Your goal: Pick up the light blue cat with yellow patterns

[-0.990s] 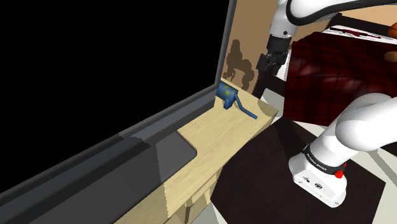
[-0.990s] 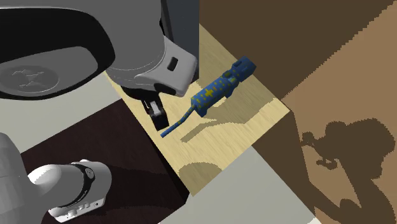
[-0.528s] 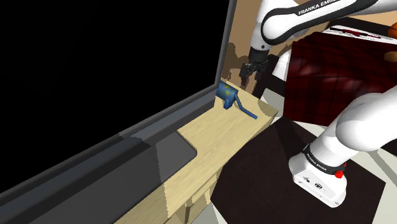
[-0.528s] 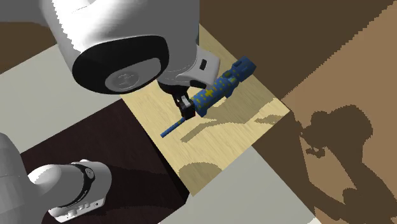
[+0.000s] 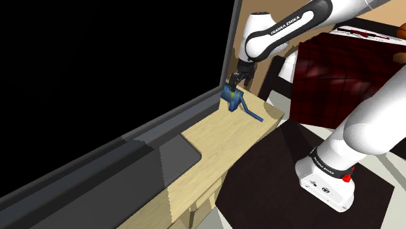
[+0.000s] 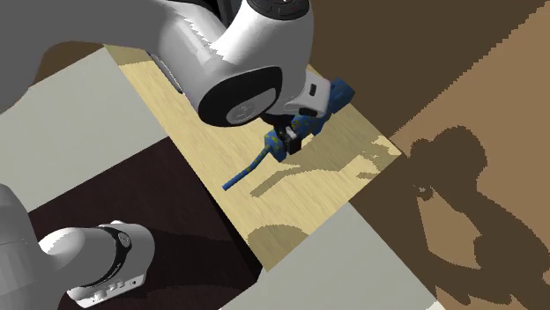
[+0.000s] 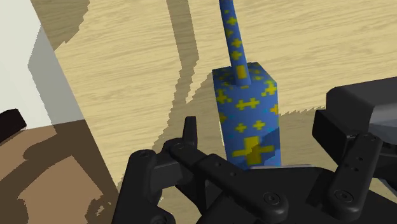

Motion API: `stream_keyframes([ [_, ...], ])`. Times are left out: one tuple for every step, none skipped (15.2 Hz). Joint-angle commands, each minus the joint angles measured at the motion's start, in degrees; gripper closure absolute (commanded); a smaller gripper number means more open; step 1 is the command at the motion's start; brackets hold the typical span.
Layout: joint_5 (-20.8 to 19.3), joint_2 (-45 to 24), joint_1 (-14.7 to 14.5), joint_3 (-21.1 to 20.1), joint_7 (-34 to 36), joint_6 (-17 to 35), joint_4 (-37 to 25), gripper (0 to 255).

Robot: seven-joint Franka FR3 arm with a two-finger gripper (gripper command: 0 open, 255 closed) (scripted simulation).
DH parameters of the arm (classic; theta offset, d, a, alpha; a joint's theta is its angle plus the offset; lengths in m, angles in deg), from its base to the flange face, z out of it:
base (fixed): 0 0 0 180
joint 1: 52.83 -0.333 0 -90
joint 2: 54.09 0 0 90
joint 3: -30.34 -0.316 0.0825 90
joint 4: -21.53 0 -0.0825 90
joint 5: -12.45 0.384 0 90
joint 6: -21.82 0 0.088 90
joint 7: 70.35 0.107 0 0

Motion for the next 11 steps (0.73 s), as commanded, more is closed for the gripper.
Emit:
stream_keyframes([
  [-0.5,-4.7,-0.1,-0.1,0.1,3.1,-2.5,0],
  [-0.5,-5.3,-0.1,-0.1,0.1,3.9,-2.3,0],
  [-0.5,-5.9,-0.1,-0.1,0.2,4.7,-2.1,0],
  [-0.5,-6.5,-0.1,-0.1,0.2,5.5,-1.9,0],
  [-0.5,-7.1,-0.1,-0.1,0.2,6.2,-1.8,0],
  [-0.5,-7.8,-0.1,-0.1,0.2,7.0,-1.7,0],
  [-0.5,-8.4,-0.1,-0.1,0.2,7.8,-1.5,0],
  [-0.6,-9.1,-0.1,-0.1,0.3,8.5,-1.4,0],
  [-0.6,-9.4,-0.1,-0.1,0.3,9.0,-1.3,0],
  [-0.6,-9.4,-0.1,-0.1,0.3,9.0,-1.4,0],
  [-0.6,-9.4,-0.1,-0.1,0.3,9.0,-1.4,0],
])
